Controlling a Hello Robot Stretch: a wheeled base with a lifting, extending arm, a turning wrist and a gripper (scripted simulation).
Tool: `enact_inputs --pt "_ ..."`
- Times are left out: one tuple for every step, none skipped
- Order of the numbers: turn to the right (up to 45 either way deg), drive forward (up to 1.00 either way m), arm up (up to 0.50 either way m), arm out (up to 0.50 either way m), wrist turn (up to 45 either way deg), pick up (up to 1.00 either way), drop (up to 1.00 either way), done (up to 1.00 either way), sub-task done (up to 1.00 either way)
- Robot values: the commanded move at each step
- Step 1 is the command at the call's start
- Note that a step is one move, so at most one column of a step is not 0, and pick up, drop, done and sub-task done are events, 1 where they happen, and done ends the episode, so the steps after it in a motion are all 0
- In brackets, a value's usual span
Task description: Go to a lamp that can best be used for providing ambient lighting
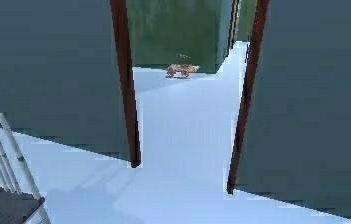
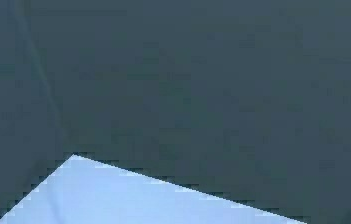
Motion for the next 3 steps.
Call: enact_inputs --pt "0.0 1.0 0.0 0.0 0.0 0.0 0.0 0.0 0.0" --pt "36.0 0.0 0.0 0.0 0.0 0.0 0.0 0.0 0.0" --pt "0.0 0.05 0.0 0.0 0.0 0.0 0.0 0.0 0.0"
